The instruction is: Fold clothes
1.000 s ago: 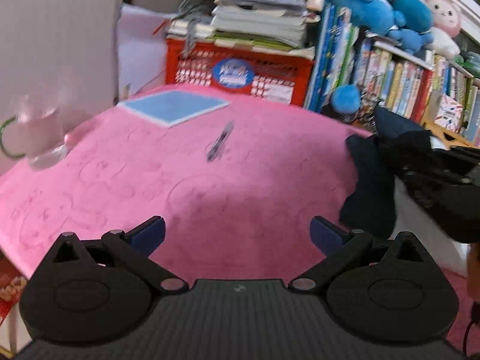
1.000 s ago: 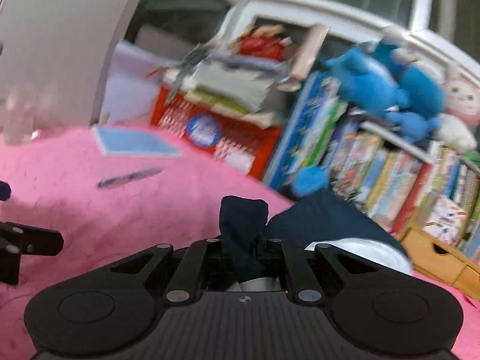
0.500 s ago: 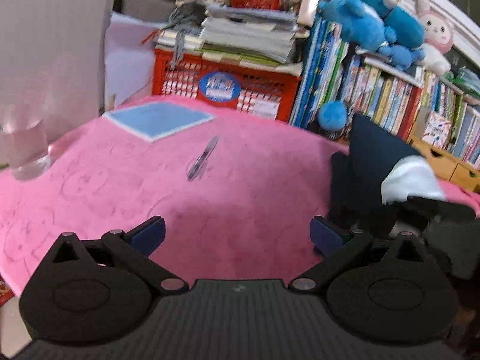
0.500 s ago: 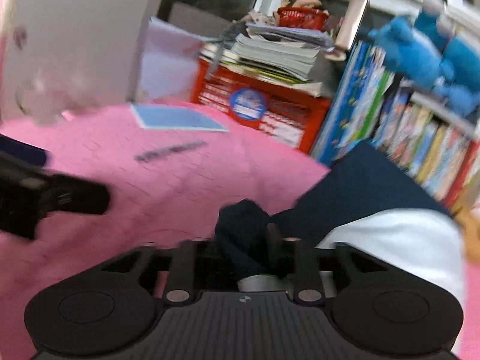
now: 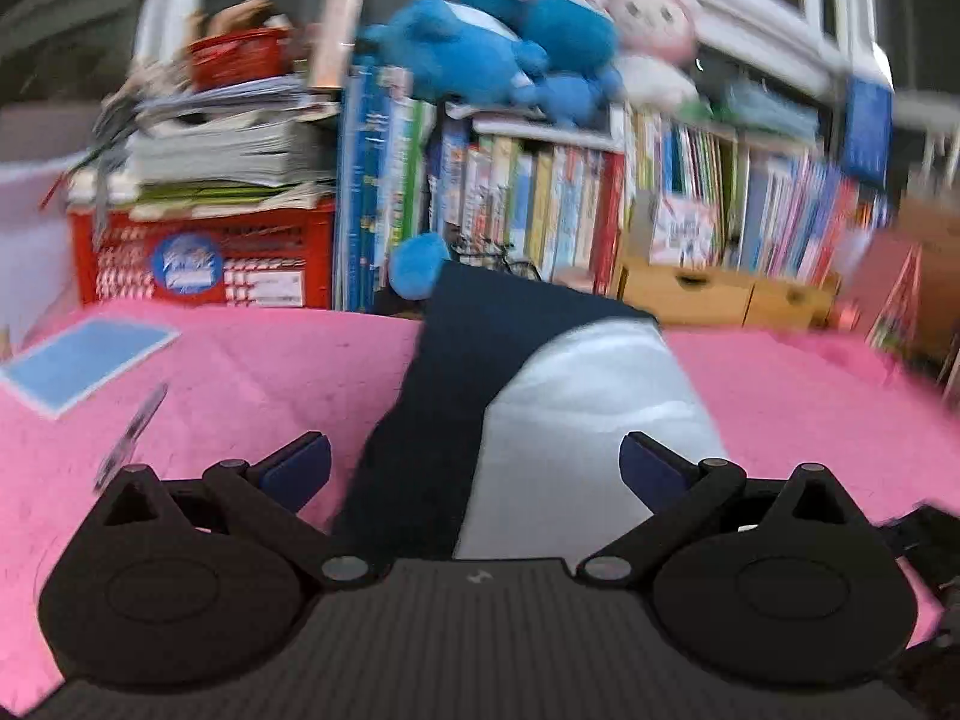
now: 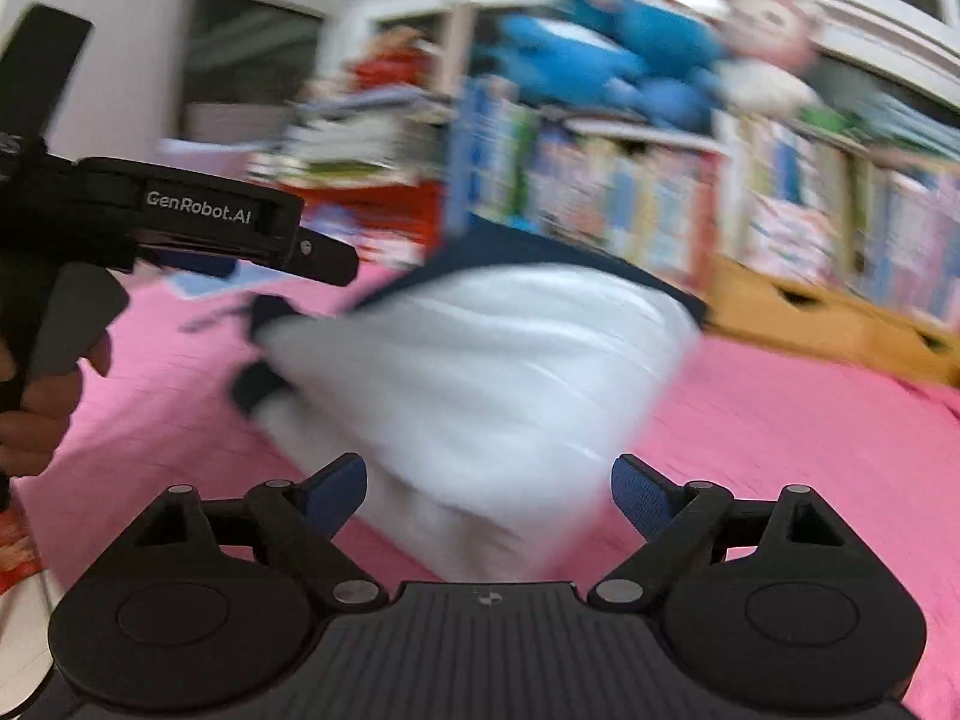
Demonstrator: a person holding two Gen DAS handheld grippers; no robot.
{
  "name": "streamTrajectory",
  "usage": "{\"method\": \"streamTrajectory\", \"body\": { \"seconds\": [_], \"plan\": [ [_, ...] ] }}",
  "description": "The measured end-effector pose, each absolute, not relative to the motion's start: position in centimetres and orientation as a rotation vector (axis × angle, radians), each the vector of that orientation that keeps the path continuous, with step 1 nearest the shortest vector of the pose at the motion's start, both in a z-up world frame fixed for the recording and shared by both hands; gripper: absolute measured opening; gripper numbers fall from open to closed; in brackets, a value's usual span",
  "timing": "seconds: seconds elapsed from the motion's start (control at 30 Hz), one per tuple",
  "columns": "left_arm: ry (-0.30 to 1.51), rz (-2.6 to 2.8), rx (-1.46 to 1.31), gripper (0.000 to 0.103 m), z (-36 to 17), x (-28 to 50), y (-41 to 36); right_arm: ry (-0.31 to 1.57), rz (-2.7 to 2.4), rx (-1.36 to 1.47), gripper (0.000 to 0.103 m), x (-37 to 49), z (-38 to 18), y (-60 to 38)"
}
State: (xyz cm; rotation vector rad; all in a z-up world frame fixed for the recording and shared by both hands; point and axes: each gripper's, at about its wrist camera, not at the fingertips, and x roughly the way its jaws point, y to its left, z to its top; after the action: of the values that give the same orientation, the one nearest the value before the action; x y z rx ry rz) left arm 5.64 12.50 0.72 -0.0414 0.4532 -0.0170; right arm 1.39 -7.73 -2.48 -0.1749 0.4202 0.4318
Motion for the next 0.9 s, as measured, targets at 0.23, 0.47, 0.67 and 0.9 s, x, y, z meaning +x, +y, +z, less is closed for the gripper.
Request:
{"method": "streamTrajectory", "body": {
  "seconds": [0.23, 0.47, 0.67, 0.9],
  "plan": [
    [0.59, 0.201, 0.134, 0.103, -3.7, 7.6, 12.2, 0.386, 0.307, -0.462, 0.058, 2.3, -5.1, -5.3],
    [0.614, 0.023, 0.077, 0.103, -3.6, 5.3, 10.2, 0.325, 0.159, -0.706, 0.02, 3.0, -5.9, -8.1],
    [0.602, -0.03, 0.167, 0.103, -4.4, 3.9, 6.8, 0.436, 0.332, -0.682, 0.026, 3.2, -4.9, -13.7],
    [0.649, -0.048, 0.073, 0.103, -5.0, 3.4, 9.0, 0.275, 0.623, -0.154, 0.066, 5.0, 1.3, -17.6]
  ]
}}
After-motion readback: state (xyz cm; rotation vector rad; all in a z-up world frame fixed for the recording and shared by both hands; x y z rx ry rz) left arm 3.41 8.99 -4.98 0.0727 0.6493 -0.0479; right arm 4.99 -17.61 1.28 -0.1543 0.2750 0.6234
